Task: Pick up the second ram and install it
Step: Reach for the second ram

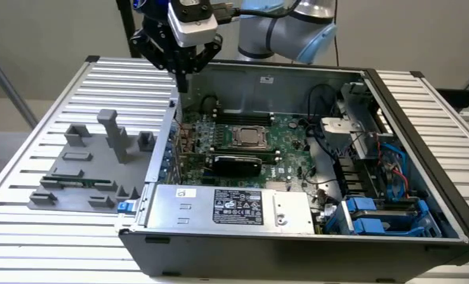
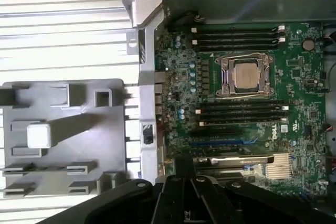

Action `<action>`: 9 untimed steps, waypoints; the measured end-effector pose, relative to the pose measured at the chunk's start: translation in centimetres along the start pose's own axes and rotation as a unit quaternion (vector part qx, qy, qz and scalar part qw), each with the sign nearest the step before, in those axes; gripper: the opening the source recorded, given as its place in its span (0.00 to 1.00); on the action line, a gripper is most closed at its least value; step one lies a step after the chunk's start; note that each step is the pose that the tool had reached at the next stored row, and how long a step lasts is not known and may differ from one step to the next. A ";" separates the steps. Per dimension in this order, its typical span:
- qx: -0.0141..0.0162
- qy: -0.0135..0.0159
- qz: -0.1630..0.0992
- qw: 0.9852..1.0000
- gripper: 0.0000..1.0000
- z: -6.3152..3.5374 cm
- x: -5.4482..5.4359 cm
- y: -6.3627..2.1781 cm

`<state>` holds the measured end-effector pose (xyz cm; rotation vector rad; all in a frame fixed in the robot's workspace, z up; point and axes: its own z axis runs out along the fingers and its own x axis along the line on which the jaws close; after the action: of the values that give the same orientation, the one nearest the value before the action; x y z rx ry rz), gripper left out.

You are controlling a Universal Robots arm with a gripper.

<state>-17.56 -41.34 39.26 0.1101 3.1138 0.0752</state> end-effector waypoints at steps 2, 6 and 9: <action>0.000 -0.001 0.000 1.000 0.00 -0.04 0.9 -0.31; 0.000 -0.002 0.000 1.000 0.00 -0.11 2.7 -0.92; 0.000 -0.003 0.000 1.000 0.00 -0.16 4.0 -1.34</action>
<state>-21.68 -42.40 39.26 0.1096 3.1079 0.0753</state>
